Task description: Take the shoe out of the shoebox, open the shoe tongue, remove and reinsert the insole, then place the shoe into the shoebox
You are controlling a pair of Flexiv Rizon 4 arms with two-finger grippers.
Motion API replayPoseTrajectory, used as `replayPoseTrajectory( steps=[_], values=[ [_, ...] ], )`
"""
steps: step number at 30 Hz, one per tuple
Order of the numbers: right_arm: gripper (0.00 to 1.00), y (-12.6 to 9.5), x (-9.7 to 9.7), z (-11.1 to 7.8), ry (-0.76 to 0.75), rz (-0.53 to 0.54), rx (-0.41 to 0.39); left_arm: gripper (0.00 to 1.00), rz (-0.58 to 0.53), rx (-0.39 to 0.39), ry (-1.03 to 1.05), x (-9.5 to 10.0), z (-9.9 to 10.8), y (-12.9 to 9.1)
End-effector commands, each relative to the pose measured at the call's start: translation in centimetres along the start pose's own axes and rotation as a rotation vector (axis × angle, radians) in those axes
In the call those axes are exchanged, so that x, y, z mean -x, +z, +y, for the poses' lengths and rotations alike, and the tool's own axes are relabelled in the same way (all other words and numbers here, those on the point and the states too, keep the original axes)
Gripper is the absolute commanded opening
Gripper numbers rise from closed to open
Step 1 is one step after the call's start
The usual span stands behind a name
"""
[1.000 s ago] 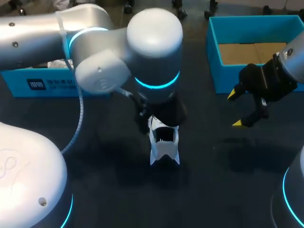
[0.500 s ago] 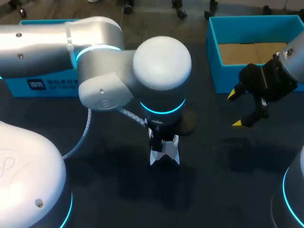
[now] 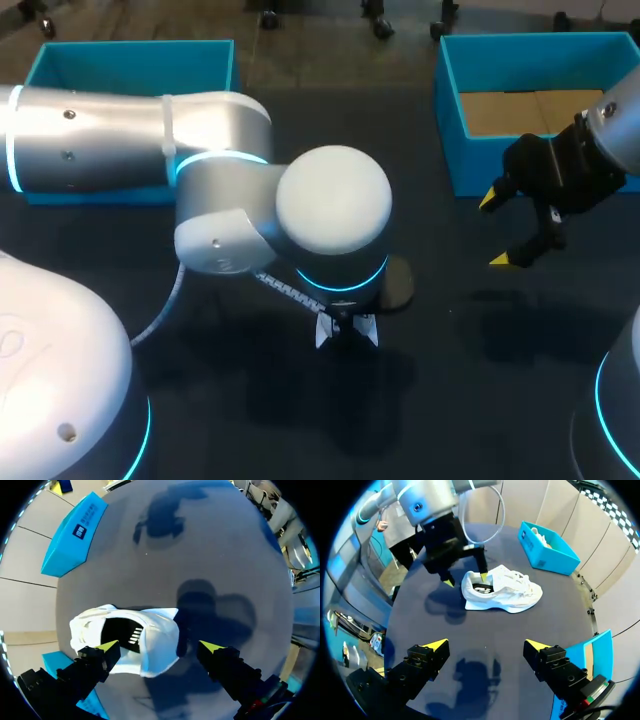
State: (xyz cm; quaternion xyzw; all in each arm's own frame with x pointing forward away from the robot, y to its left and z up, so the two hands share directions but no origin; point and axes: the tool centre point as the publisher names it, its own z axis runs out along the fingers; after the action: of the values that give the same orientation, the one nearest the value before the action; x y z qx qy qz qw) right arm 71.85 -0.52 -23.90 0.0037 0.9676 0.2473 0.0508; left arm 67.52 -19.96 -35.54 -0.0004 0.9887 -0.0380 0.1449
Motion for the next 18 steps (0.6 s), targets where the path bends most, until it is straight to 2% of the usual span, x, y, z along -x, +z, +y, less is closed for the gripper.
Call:
replayPoseTrajectory(
  steps=[1, 6, 9, 10, 11, 13, 15, 16, 17, 18],
  values=[
    [1.00, 0.0, -0.1, 0.0, 0.000, -0.002, -0.002, 1.00, 0.010, -0.004, 0.001, 0.1, -0.1, 2.0],
    [1.00, 0.0, -0.1, 0.0, 0.000, -0.002, -0.002, 1.00, 0.021, -0.002, 0.003, -0.4, -0.3, 3.9],
    [1.00, 0.0, -0.1, 0.0, 0.000, -0.002, -0.002, 0.93, 0.042, -0.006, -0.009, -0.6, -0.5, 4.7],
    [1.00, 0.0, -0.1, 0.0, 0.000, -0.002, -0.002, 0.83, 0.048, -0.009, -0.011, -0.7, -0.5, 4.8],
    [1.00, 0.0, -0.1, 0.0, 0.000, -0.002, -0.002, 0.67, 0.050, -0.008, -0.017, -0.8, -0.6, 4.9],
    [1.00, 0.0, -0.1, 0.0, 0.000, -0.002, -0.002, 0.45, 0.068, -0.018, -0.024, -1.1, -0.5, 5.0],
    [1.00, 0.0, -0.1, 0.0, 0.000, -0.002, -0.002, 0.34, 0.088, -0.012, -0.034, -1.4, -0.4, 5.0],
    [1.00, 0.0, -0.1, 0.0, 0.000, -0.002, -0.002, 0.21, 0.092, -0.010, -0.034, -1.5, -0.3, 5.0],
    [1.00, 0.0, -0.1, 0.0, 0.000, -0.002, -0.002, 0.15, 0.105, -0.008, -0.042, -1.6, -0.2, 5.0],
    [1.00, 0.0, -0.1, 0.0, 0.000, -0.002, -0.002, 0.03, 0.112, -0.007, -0.048, -1.6, -0.1, 5.0]
  ],
)
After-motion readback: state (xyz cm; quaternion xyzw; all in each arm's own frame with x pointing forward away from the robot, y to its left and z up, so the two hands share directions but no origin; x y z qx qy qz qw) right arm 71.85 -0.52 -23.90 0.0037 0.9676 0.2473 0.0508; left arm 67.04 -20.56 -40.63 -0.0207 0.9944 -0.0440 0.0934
